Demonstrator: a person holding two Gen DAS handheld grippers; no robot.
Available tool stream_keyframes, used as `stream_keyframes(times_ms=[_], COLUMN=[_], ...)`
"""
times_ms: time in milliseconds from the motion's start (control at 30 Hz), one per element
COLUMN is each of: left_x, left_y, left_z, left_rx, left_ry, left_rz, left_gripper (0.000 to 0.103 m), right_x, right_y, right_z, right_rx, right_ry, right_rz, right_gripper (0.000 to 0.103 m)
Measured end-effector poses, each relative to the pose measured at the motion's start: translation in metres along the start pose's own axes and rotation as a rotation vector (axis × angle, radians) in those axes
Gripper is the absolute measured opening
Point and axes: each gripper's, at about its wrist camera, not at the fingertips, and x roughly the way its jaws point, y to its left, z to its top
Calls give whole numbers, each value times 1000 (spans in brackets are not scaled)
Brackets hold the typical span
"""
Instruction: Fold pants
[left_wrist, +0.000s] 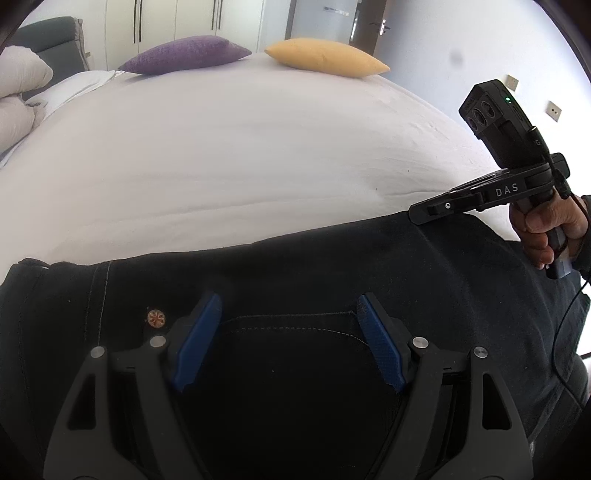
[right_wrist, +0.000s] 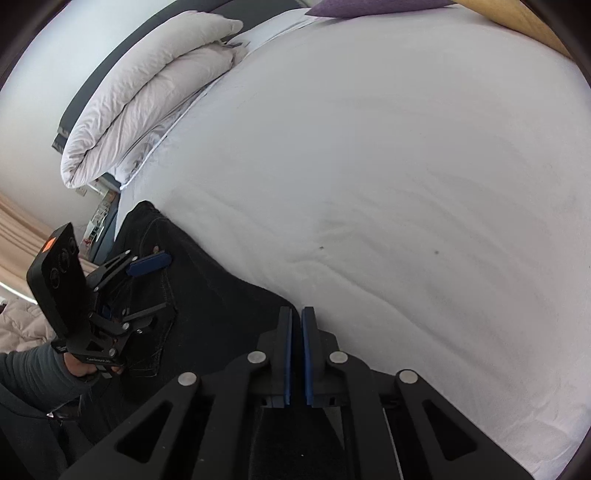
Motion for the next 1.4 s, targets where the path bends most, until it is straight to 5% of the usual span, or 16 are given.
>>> stream_keyframes(times_ms=[133, 233, 367, 433, 467, 533, 800, 833, 900, 967, 1000, 1033, 1100, 1133, 1267, 1400], left_x=[1, 3, 6, 5, 5, 4, -12, -20, -39, -50, -51, -49, -41, -38, -27, -31], left_y=[2, 1, -3, -3, -2, -1, -8, -12, -27, -53, -73, -92, -132, -148, -183, -197], left_z=[-2, -1, -2, -3, -3, -3, -5, -4, 1, 1, -1, -5, -19, -27, -54, -71], left_rx=[2, 6, 28, 27, 27, 19, 12, 6, -13, -27, -21, 0, 69, 103, 183, 294], left_ry=[1, -6, -3, -6, -5, -7, -24, -44, -76, -78, -60, -31, 30, 58, 140, 127], left_rz=[6, 9, 27, 27, 26, 17, 40, 45, -2, -89, -169, -237, -304, -318, -325, -265], left_gripper=[75, 77, 79, 79, 79, 79, 79, 79, 79, 79, 79, 79, 79, 79, 79, 79], right_x=[-46, -79, -46, -13, -2, -12, -117, -131, -161, -167, -159, -149, -143, -148, -171, -191], right_y=[-23, 9, 65, 47, 29, 4, -46, -42, -28, -20, -24, -31, -55, -64, -66, -78], right_z=[-5, -19, -42, -55, -64, -81, -168, -179, -203, -225, -237, -250, -280, -294, -326, -367], right_rx=[197, 167, 28, 111, 172, 234, 398, 410, 422, 422, 444, 481, 603, 656, 666, 735], right_ry=[-167, -291, -176, -71, -35, -93, -220, -240, -353, -388, -355, -312, -294, -312, -331, -370], right_rz=[-102, 106, 281, 211, 175, 204, -164, -177, -50, 30, 39, 34, 46, 78, 30, 34], right_gripper=[11, 11, 13, 13, 0, 0, 0, 4, 12, 43, 48, 46, 5, 0, 0, 0])
